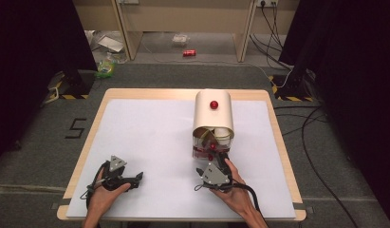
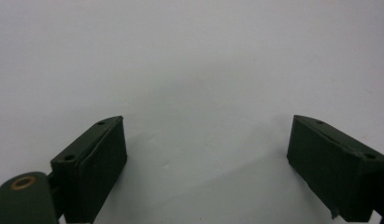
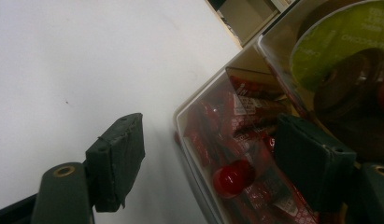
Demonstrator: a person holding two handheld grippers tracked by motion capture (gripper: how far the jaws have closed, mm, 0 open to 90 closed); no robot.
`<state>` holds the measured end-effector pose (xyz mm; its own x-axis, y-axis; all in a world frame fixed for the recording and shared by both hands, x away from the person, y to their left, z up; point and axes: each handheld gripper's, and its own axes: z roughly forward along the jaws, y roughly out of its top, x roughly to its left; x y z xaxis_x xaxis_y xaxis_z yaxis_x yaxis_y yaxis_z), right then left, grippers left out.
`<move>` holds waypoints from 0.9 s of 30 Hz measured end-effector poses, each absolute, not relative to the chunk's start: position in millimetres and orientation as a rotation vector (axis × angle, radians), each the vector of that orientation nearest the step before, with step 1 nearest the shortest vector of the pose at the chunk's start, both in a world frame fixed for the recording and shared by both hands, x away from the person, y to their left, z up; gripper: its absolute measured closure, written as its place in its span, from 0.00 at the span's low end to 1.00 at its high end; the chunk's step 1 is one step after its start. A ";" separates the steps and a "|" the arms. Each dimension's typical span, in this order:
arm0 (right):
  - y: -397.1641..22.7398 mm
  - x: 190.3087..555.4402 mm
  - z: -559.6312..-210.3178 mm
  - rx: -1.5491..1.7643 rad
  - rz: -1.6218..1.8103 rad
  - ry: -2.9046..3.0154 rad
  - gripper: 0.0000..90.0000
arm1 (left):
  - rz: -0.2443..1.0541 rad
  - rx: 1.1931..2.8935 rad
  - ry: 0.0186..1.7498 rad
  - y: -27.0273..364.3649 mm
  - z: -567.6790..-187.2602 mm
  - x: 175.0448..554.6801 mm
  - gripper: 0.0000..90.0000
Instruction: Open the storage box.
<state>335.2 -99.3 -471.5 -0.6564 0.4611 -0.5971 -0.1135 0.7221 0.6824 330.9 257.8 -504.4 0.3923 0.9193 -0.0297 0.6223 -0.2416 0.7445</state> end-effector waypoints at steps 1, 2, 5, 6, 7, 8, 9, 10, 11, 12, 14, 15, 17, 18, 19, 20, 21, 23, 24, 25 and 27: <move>-98.5 335.4 -472.3 0.264 0.898 2.118 0.28 | 0.554 1.967 1.318 257.8 -504.4 330.9 0.12; -98.1 336.2 -472.8 0.256 0.892 2.117 0.28 | 0.553 1.966 1.319 257.8 -504.4 330.9 0.12; -97.4 337.7 -474.2 0.263 0.893 2.125 0.26 | 0.553 1.967 1.318 257.8 -504.4 330.9 0.12; -97.5 338.3 -474.3 0.259 0.898 2.129 0.26 | 0.554 1.967 1.318 257.8 -504.4 330.9 0.12; -97.5 338.3 -474.3 0.259 0.898 2.129 0.26 | 0.554 1.967 1.318 257.8 -504.4 330.9 0.12; -97.9 338.4 -473.9 0.269 0.905 2.136 0.27 | 0.554 1.967 1.318 257.8 -504.4 330.9 0.12; -98.4 338.3 -472.9 0.278 0.907 2.139 0.28 | 0.555 1.967 1.318 257.7 -504.5 330.9 0.12; -98.9 338.6 -471.3 0.289 0.916 2.145 0.29 | 0.555 1.967 1.318 257.7 -504.4 330.8 0.12; -98.9 338.6 -471.3 0.289 0.916 2.145 0.29 | 0.555 1.967 1.318 257.7 -504.4 330.8 0.12; -101.0 339.2 -468.0 0.315 0.950 2.162 0.32 | 0.555 1.967 1.318 257.7 -504.4 330.8 0.12; -103.2 339.0 -466.2 0.322 0.969 2.176 0.33 | 0.555 1.967 1.318 257.7 -504.5 330.8 0.12; -103.3 338.4 -466.0 0.325 0.971 2.178 0.33 | 0.555 1.967 1.317 257.7 -504.5 330.8 0.12; -103.3 338.0 -465.7 0.319 0.970 2.180 0.33 | 0.555 1.967 1.318 257.7 -504.5 330.8 0.12; -103.0 337.1 -465.1 0.310 0.965 2.183 0.33 | 0.555 1.966 1.318 257.6 -504.5 330.8 0.12; -103.0 337.1 -465.1 0.310 0.965 2.183 0.33 | 0.555 1.966 1.318 257.6 -504.5 330.8 0.12; -103.4 336.4 -464.4 0.315 0.971 2.192 0.33 | 0.555 1.967 1.317 257.7 -504.5 330.8 0.12; -103.4 336.4 -464.4 0.315 0.971 2.192 0.33 | 0.555 1.967 1.317 257.7 -504.5 330.8 0.12; -105.2 335.3 -462.8 0.320 0.991 2.207 0.34 | 0.555 1.967 1.318 257.7 -504.5 330.8 0.12; -106.1 335.0 -461.9 0.321 1.002 2.212 0.34 | 0.555 1.967 1.318 257.7 -504.5 330.8 0.12; -106.1 335.0 -461.9 0.321 1.002 2.212 0.34 | 0.555 1.967 1.318 257.7 -504.5 330.8 0.12; -107.7 333.7 -460.3 0.325 1.015 2.229 0.34 | 0.555 1.967 1.318 257.7 -504.5 330.8 0.12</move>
<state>333.7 -107.7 -460.3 -0.7526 0.4670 -0.4643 -0.0435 0.6683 0.7427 330.8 257.7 -504.5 0.3921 0.9195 -0.0284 0.6219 -0.2422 0.7447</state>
